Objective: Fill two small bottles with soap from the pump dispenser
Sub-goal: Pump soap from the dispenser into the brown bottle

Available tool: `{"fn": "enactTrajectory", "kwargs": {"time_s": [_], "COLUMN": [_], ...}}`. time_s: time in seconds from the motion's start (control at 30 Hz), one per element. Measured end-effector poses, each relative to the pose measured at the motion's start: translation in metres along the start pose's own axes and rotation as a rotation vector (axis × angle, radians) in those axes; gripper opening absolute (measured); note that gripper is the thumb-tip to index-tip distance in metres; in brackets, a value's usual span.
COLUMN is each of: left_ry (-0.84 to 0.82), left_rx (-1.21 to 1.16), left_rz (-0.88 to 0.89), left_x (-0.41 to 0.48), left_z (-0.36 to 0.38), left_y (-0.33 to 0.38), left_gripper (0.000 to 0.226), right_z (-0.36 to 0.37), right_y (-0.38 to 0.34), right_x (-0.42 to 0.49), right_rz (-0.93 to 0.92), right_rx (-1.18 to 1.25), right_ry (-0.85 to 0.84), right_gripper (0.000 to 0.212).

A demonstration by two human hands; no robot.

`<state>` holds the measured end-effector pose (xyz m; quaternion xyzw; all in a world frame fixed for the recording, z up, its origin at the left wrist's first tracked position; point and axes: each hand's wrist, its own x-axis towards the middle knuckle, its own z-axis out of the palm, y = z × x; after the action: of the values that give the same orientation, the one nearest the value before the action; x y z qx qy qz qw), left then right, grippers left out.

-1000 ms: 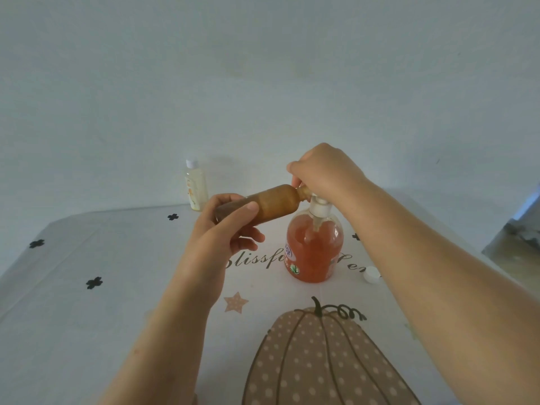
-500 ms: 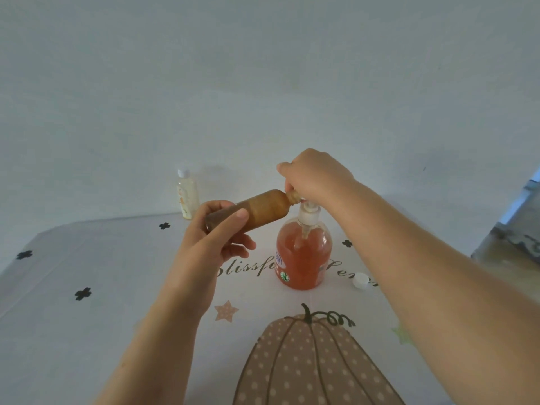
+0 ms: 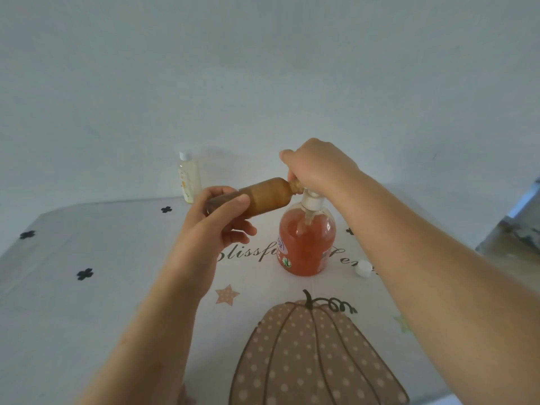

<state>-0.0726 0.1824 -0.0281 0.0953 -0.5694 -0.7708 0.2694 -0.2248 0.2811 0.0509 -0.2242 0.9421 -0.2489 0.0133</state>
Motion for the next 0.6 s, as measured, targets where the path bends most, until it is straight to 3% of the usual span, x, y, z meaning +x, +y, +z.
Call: {"fn": "enactTrajectory", "kwargs": {"time_s": [0.37,0.6], "left_ry": [-0.016,-0.013], "left_rx": [0.017,0.003], "left_rz": [0.051,0.023], "left_x": [-0.003,-0.004], "left_z": [0.002,0.003], "left_y": [0.003,0.004], "left_gripper": [0.028,0.03], "right_z": [-0.013,-0.01], "right_y": [-0.003,-0.002], "right_x": [-0.003,-0.003], "right_rz": [-0.1,-0.068], "right_rx": [-0.054,0.051], "right_ry": [0.122,0.04], "right_gripper": [0.036,0.037]}}
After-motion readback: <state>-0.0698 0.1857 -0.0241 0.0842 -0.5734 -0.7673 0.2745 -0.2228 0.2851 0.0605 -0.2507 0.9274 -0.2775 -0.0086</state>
